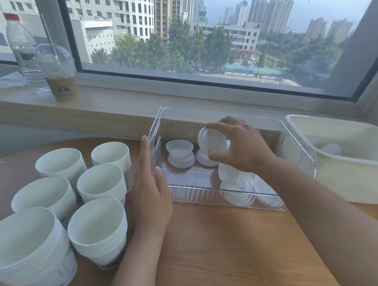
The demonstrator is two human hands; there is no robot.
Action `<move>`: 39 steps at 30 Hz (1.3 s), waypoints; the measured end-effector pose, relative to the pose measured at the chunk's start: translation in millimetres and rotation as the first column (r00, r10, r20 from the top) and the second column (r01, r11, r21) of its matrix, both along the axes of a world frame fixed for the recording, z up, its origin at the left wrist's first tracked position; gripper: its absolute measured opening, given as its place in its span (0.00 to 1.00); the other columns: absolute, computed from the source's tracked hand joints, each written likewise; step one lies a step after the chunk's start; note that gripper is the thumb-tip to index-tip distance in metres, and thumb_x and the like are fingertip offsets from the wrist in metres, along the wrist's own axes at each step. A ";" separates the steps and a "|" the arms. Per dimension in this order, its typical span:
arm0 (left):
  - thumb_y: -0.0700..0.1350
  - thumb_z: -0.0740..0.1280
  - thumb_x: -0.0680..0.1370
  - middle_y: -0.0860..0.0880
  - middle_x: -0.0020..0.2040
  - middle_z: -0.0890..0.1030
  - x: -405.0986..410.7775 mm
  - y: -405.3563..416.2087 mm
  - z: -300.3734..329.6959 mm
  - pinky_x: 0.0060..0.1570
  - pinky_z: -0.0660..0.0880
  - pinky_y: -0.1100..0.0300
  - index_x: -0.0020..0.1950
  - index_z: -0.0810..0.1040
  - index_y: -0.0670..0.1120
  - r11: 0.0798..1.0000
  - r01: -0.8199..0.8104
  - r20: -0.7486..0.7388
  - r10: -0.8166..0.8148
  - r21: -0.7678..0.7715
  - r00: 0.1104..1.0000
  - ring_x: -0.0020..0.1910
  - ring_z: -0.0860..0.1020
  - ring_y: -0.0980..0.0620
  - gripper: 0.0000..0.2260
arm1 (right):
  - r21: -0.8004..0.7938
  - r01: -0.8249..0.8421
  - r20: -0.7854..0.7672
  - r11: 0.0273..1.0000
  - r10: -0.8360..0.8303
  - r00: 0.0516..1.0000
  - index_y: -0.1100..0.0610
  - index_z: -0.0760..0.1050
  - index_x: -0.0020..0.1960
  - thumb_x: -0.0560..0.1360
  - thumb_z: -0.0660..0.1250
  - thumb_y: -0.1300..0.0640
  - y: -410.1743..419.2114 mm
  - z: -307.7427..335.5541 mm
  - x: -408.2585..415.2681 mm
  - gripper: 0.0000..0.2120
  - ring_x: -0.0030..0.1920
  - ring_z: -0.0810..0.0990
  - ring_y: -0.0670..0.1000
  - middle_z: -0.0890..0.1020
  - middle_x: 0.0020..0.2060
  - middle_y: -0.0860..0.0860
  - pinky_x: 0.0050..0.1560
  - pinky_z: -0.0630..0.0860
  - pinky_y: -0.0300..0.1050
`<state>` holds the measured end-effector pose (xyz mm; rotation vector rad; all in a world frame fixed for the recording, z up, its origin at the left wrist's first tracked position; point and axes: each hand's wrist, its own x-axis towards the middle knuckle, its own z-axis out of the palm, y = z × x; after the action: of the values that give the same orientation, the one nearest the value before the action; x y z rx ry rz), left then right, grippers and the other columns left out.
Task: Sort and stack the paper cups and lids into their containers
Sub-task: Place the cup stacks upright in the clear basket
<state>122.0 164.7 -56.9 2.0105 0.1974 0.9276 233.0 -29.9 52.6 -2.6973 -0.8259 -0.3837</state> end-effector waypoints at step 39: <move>0.44 0.57 0.87 0.87 0.71 0.49 1.2 -1.3 -1.6 0.69 0.62 0.57 0.85 0.49 0.66 1.000 -0.010 0.046 0.009 0.016 0.999 0.74 0.63 0.70 0.31 | 0.060 -0.095 -0.039 0.994 0.097 0.994 0.48 0.84 0.63 0.75 0.75 0.46 26.1 -36.5 16.2 0.17 0.61 0.80 0.49 0.82 0.65 0.46 0.56 0.67 0.43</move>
<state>123.2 163.4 -58.5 2.0027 0.1743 0.9837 249.2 -3.8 16.2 -2.5914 -0.9142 -0.3233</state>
